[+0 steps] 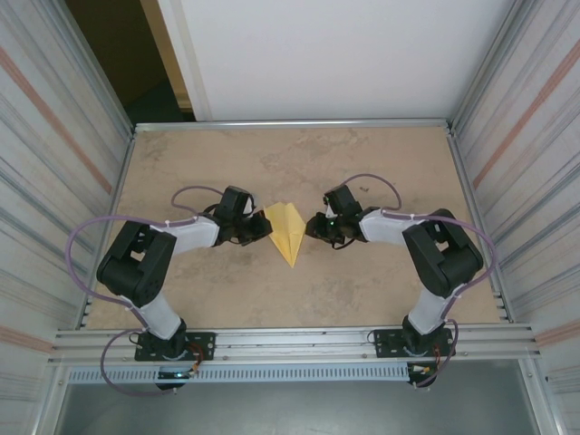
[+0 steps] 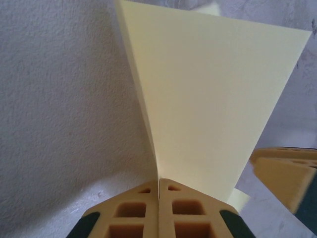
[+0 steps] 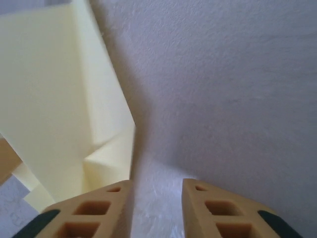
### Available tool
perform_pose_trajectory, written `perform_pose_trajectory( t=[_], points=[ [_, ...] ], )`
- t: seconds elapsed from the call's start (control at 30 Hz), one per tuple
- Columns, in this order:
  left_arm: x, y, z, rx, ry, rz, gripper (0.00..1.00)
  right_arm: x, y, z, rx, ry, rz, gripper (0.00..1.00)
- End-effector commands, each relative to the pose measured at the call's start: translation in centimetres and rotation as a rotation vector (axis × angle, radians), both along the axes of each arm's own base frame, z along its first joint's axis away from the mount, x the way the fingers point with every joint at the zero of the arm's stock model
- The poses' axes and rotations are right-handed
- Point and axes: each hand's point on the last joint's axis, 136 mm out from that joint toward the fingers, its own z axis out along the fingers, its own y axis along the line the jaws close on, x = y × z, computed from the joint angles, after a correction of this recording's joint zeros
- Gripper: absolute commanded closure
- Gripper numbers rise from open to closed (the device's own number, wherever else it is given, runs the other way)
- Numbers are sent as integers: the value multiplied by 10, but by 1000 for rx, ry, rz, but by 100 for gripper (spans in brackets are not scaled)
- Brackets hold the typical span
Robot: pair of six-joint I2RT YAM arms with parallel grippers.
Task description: Fold a paper plane with a square sheet of paper (pick it up from the middle)
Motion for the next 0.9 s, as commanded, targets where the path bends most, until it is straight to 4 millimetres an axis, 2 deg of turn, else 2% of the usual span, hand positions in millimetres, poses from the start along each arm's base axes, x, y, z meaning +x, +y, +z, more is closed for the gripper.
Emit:
perform_pose_trajectory(
  t=[0.0,0.1,0.3,0.57,0.87],
  points=[
    [1,-3,-1,-16,-1,-19,95,1,0,40,-48,-101,52,62],
    [1,-4,0,-21,2,-23,95,-9,16,41,-55,-111,113,59],
    [0,-2,-1,-14,5,-21,95,-20,46,24,-55,-77,181,56],
    [-1,-1,-3,-12,9,-19,95,-22,57,6,-78,-38,203,51],
    [-1,-3,-3,-15,11,-24,95,-35,86,17,-19,-78,322,51]
  ],
)
